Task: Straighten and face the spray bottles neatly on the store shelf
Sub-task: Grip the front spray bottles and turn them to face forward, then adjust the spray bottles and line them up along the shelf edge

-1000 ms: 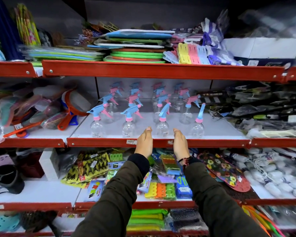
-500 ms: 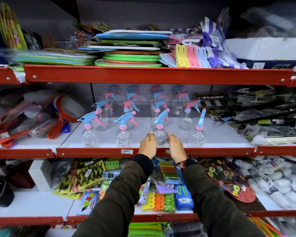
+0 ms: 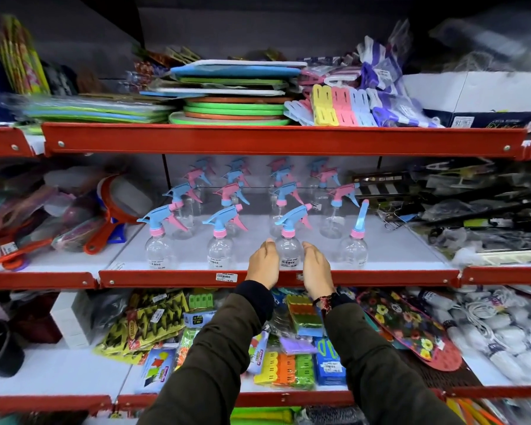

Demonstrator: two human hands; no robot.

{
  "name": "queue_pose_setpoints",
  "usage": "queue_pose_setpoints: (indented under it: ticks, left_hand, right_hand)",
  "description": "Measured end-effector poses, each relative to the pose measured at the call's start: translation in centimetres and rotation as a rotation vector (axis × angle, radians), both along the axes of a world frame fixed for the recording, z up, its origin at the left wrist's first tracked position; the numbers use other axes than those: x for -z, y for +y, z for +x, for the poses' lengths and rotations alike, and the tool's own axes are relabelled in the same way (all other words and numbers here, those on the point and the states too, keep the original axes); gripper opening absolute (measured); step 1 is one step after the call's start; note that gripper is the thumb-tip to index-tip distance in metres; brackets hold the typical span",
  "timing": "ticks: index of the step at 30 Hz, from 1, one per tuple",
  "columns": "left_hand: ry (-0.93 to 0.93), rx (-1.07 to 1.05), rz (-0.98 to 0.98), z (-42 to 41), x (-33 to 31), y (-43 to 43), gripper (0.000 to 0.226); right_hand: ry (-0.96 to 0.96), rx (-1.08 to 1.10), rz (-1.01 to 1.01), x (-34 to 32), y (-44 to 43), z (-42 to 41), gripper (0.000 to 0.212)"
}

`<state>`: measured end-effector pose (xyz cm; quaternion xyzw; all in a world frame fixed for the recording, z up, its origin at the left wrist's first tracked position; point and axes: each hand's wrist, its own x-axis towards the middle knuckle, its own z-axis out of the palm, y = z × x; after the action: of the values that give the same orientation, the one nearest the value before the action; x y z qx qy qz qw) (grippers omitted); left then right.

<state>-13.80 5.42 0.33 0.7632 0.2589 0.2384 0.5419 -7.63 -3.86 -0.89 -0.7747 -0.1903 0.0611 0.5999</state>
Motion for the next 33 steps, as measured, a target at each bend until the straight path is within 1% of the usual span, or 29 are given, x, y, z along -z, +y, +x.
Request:
queue_pose_setpoints:
  ticks: [3,6,10,14,17,21,27,33]
  left_hand:
    - [0.007,0.023,-0.03,0.1,0.1,0.0,0.044]
    - [-0.011,0.023,-0.062,0.1,0.2,0.1,0.046]
    - [-0.018,0.031,-0.056,0.1,0.3,0.2,0.047]
    - [-0.018,-0.043,-0.006,0.0,0.4,0.3,0.044]
    - [-0.014,-0.112,0.016,-0.2,0.3,0.0,0.044]
    - [0.002,-0.119,0.003,-0.2,0.3,-0.5,0.048]
    - [-0.006,-0.109,-0.019,-0.3,0.1,-0.5,0.047]
    - [-0.033,-0.131,-0.036,-1.0,0.0,-1.0,0.048]
  right_hand:
    - [0.004,-0.011,0.009,0.1,0.1,-0.4,0.045]
    - [-0.017,0.008,0.057,0.6,0.0,-1.1,0.044]
    - [-0.014,0.055,0.088,1.0,-0.1,-1.5,0.044]
    - [-0.022,0.074,0.082,0.8,-0.1,-1.3,0.044]
    - [0.002,0.02,0.064,0.6,0.0,-0.9,0.046]
    - [0.014,-0.005,0.047,0.6,0.2,-1.0,0.047]
    - [0.026,-0.004,0.061,1.0,0.0,-1.2,0.047]
    - [0.026,0.03,0.09,1.1,-0.8,-1.3,0.046]
